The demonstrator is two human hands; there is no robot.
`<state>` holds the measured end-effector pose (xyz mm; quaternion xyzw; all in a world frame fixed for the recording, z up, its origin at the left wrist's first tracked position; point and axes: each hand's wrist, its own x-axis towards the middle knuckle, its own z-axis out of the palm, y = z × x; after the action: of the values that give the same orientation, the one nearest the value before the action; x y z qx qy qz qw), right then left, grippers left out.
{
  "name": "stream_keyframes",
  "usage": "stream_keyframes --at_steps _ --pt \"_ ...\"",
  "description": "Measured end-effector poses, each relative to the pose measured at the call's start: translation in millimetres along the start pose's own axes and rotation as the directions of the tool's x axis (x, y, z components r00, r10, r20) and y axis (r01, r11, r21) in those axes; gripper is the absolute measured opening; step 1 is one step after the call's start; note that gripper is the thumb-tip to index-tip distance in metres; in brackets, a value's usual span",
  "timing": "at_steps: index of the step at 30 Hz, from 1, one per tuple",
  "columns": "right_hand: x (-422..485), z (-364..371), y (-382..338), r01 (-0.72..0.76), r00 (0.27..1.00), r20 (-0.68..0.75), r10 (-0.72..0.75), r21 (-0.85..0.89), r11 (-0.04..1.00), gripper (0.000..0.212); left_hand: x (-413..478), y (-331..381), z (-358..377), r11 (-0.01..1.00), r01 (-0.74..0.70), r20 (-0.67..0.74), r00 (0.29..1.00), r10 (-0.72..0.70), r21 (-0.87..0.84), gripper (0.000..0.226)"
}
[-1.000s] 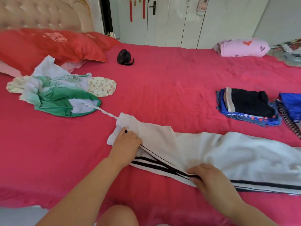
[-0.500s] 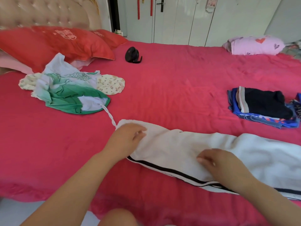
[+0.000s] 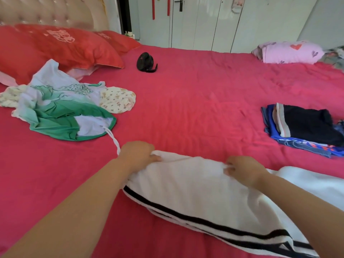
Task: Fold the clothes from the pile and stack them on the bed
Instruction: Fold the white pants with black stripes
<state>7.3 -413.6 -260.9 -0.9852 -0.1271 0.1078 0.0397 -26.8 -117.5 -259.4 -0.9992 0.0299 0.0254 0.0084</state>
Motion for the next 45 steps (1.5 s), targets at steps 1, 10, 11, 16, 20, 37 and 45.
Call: stream_keyframes --at_steps 1,10,11,16,20,37,45 --pt "5.4 -4.8 -3.9 -0.004 0.993 -0.115 0.007 0.022 1.0 0.027 1.9 -4.5 -5.5 0.999 0.038 -0.074 0.997 -0.037 0.016 0.041" --pt "-1.1 19.1 -42.4 0.155 0.92 -0.375 -0.111 0.088 0.984 0.043 -8.3 -35.2 12.1 0.85 0.319 -0.186 0.886 -0.425 -0.42 0.064" --pt "-13.5 27.9 -45.3 0.216 0.899 -0.406 -0.161 0.091 0.972 0.038 -15.0 -35.9 20.1 0.807 0.321 -0.191 0.866 -0.461 -0.495 0.064" --pt "-73.8 53.6 -53.6 0.273 0.933 -0.272 -0.234 0.112 0.955 0.061 -44.0 -16.2 37.8 0.659 0.386 -0.086 0.82 -0.565 -0.645 0.068" --pt "-89.9 54.5 -52.2 0.241 0.928 -0.313 -0.201 0.094 0.966 0.036 -48.3 -8.5 32.2 0.65 0.399 -0.049 0.829 -0.557 -0.647 0.07" --pt "-108.9 58.4 -53.3 0.111 0.982 -0.157 -0.107 0.02 0.994 0.059 -49.5 -19.7 18.7 -0.334 0.302 0.447 0.673 -0.589 -0.893 0.035" --pt "-99.8 53.9 -62.4 0.139 0.981 -0.143 -0.132 0.046 0.989 0.086 -62.6 -32.1 -9.2 -0.452 0.101 0.405 0.643 -0.65 -0.886 0.012"
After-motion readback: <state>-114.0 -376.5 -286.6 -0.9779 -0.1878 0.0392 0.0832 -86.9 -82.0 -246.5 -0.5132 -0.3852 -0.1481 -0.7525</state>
